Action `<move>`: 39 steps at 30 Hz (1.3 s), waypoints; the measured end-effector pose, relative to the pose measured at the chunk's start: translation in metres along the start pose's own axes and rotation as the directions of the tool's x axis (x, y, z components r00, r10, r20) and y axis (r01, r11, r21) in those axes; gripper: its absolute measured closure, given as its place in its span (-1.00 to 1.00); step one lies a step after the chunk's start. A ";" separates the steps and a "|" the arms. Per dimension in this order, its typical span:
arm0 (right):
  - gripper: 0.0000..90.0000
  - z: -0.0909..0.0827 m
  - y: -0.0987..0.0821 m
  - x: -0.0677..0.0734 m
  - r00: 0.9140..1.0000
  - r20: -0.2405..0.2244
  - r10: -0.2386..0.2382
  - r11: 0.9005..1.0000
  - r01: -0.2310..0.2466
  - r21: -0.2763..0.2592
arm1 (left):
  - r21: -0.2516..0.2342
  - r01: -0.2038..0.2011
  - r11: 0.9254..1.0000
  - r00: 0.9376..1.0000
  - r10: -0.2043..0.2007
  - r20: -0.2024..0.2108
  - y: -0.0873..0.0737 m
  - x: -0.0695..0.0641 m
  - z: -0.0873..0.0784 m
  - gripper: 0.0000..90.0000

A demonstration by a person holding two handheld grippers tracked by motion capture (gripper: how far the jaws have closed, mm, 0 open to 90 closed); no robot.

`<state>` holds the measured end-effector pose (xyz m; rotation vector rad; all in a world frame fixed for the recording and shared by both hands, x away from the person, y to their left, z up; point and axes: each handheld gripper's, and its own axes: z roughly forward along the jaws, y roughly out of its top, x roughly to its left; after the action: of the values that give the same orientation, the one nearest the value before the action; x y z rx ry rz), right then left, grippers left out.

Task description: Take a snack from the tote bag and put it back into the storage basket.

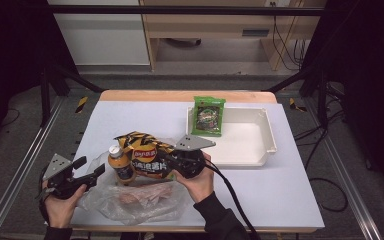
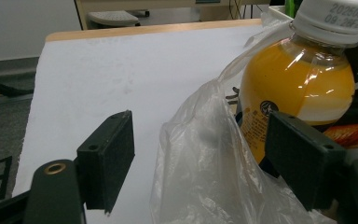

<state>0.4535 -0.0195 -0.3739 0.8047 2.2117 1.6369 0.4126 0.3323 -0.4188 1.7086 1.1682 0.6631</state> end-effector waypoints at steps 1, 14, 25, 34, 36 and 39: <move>0.94 -0.001 0.002 0.001 1.000 0.001 -0.003 1.000 0.003 -0.005 | 0.000 0.000 1.000 1.000 0.000 0.000 0.000 0.000 0.000 -0.46; 0.93 -0.020 0.024 0.004 1.000 0.003 -0.001 0.996 0.001 -0.087 | -0.001 0.000 1.000 1.000 0.000 0.002 0.000 -0.001 0.000 -0.46; 0.93 -0.030 0.039 0.007 1.000 0.007 -0.017 0.992 0.018 -0.128 | -0.005 0.000 1.000 1.000 0.000 0.007 0.000 -0.001 0.000 -0.46; 0.93 -0.040 0.051 0.010 1.000 0.010 -0.025 0.988 0.027 -0.152 | -0.005 -0.002 1.000 1.000 0.002 0.007 0.001 -0.002 0.000 -0.46; 0.93 -0.042 0.054 0.012 0.999 0.009 -0.033 0.986 0.034 -0.161 | -0.006 -0.002 1.000 1.000 0.002 0.006 0.001 -0.002 -0.001 -0.46; 0.93 -0.044 0.057 0.013 0.999 0.013 -0.041 0.985 0.043 -0.168 | -0.007 -0.001 1.000 1.000 0.001 0.005 0.001 -0.001 -0.001 -0.46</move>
<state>0.4355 -0.0353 -0.3049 0.7136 2.0366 1.7672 0.4116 0.3315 -0.4179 1.7042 1.1599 0.6623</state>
